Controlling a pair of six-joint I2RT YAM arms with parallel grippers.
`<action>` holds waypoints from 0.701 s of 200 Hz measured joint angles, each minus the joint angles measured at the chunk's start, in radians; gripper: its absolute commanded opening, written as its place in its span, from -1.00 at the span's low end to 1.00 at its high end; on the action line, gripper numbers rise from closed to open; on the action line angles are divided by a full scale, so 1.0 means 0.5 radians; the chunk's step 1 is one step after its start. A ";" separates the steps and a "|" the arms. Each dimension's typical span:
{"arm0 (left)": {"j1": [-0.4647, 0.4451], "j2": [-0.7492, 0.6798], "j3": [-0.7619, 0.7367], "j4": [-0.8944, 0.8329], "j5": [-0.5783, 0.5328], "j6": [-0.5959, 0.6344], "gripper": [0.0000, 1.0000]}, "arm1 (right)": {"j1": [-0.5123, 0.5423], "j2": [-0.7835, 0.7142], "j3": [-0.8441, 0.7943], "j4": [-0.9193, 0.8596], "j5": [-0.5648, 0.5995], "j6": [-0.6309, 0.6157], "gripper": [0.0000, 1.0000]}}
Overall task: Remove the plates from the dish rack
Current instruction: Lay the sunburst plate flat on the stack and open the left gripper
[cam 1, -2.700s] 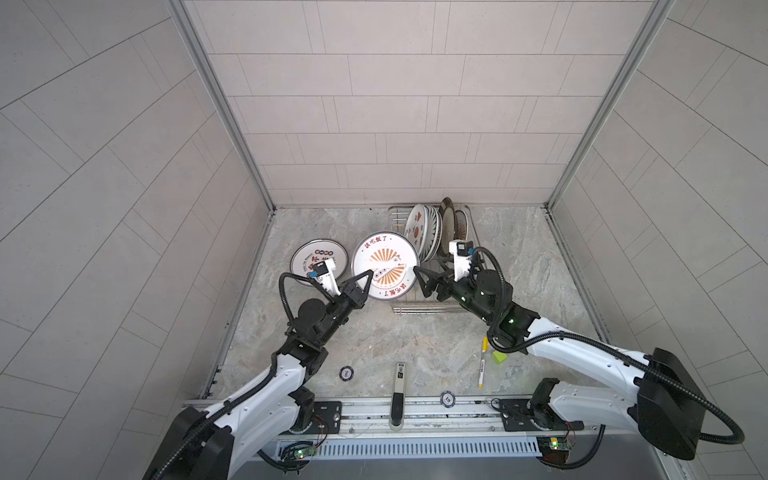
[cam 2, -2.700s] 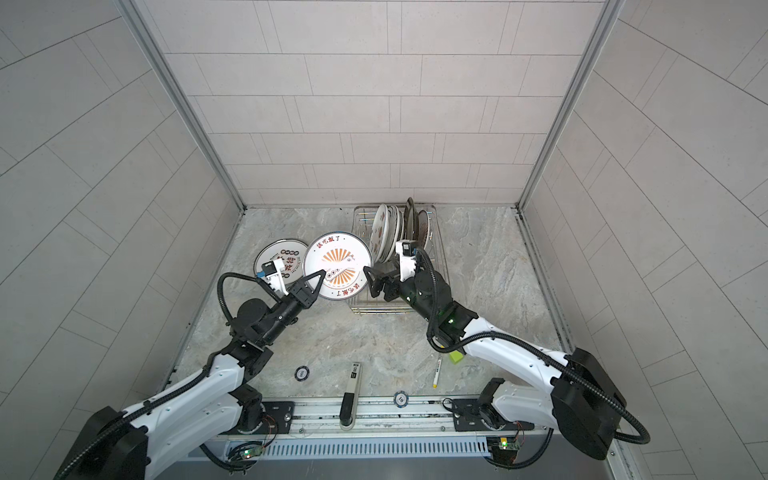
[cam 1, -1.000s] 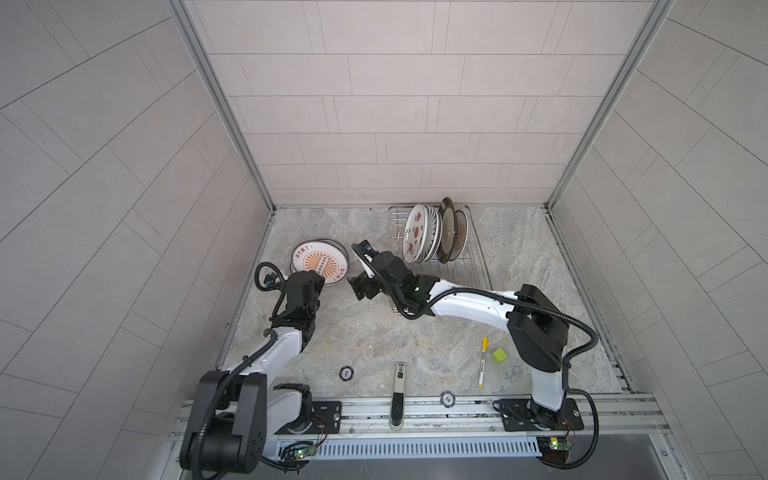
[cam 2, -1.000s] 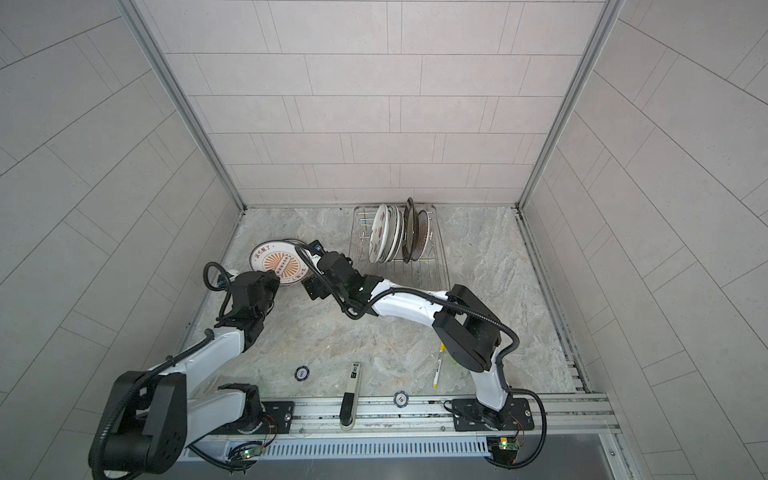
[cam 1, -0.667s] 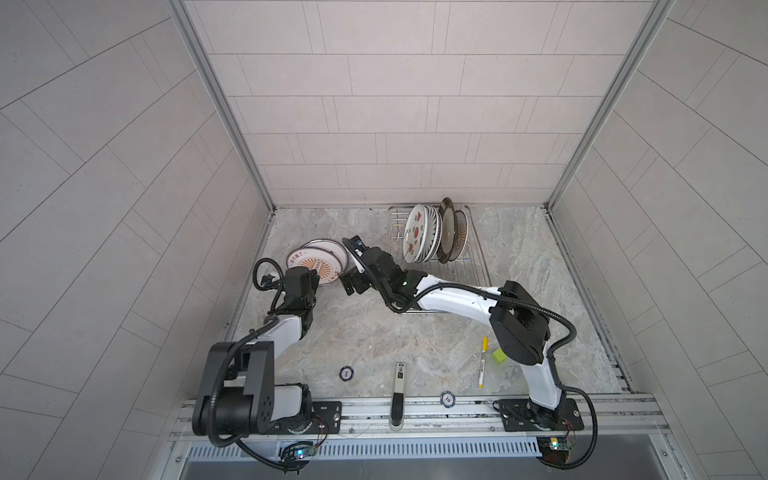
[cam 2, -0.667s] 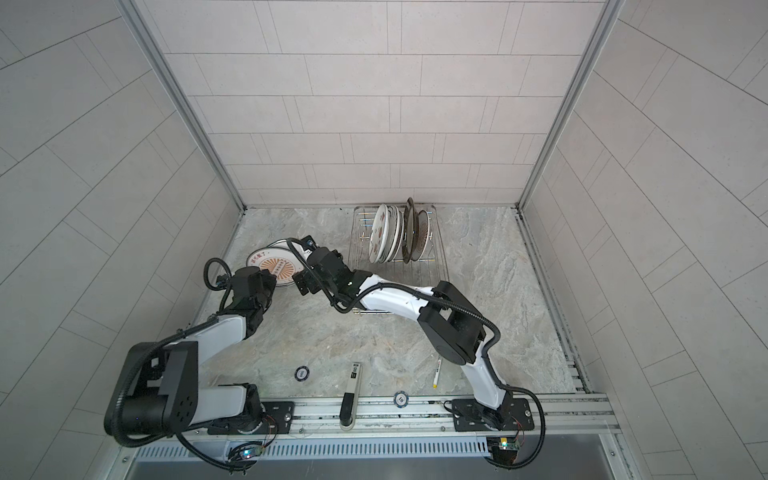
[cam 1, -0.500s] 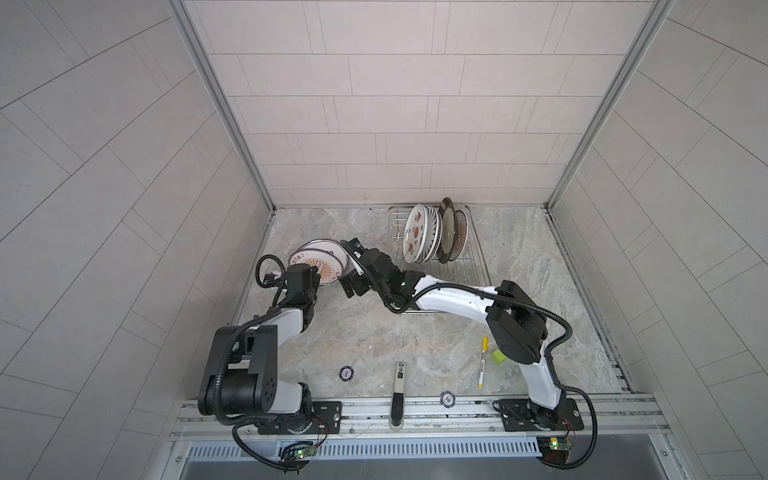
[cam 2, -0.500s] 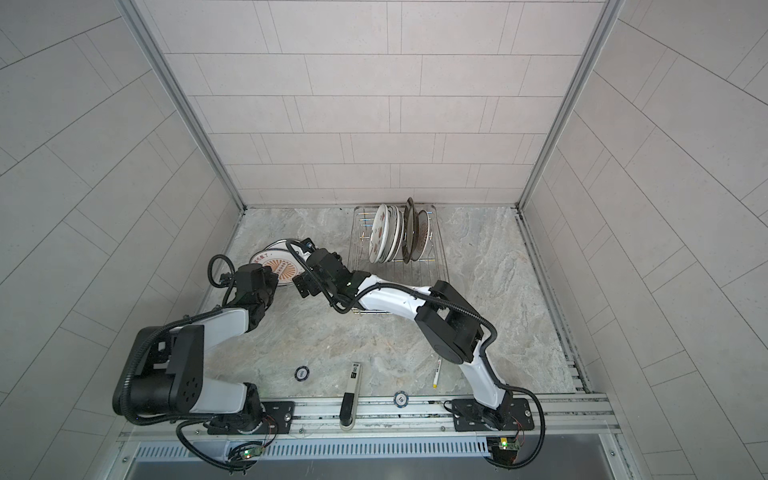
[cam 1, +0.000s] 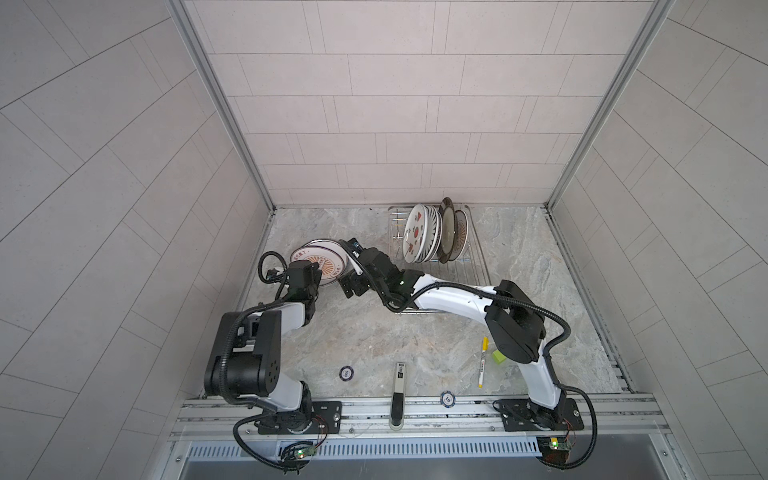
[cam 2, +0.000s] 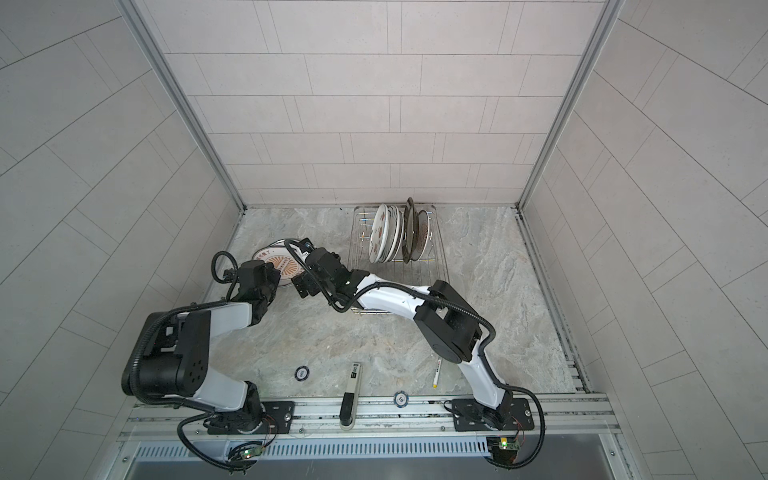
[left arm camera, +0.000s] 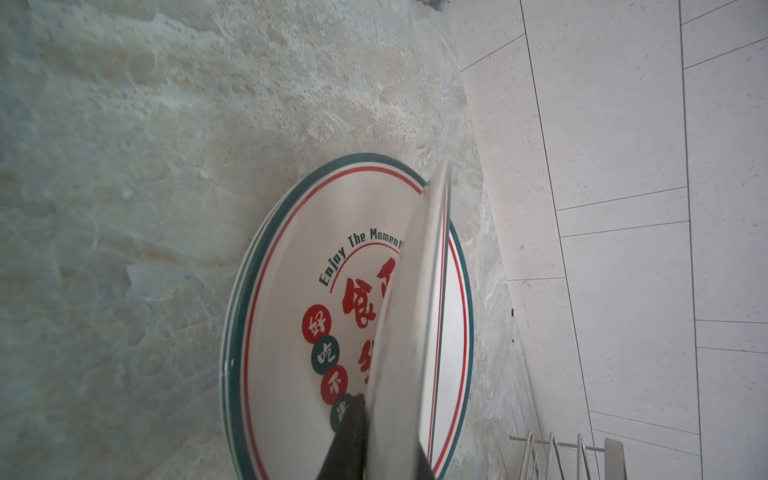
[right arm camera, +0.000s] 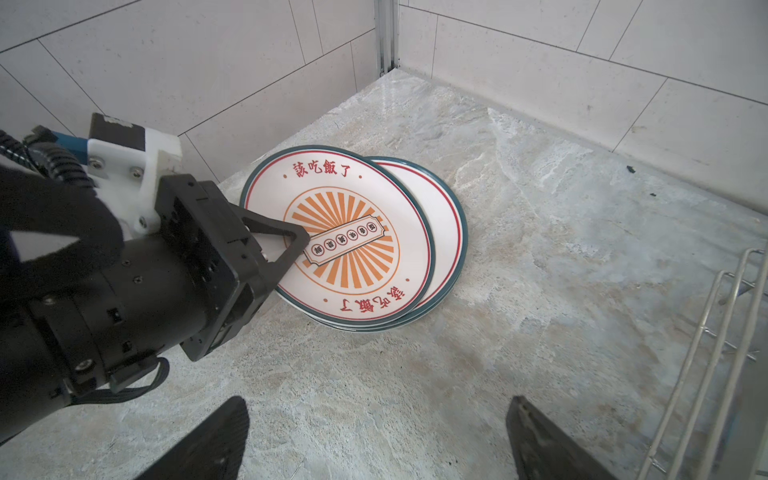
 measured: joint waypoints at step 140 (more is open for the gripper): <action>0.048 0.162 0.014 0.133 0.024 0.042 -0.09 | 0.000 -0.002 -0.060 -0.015 -0.049 0.001 0.93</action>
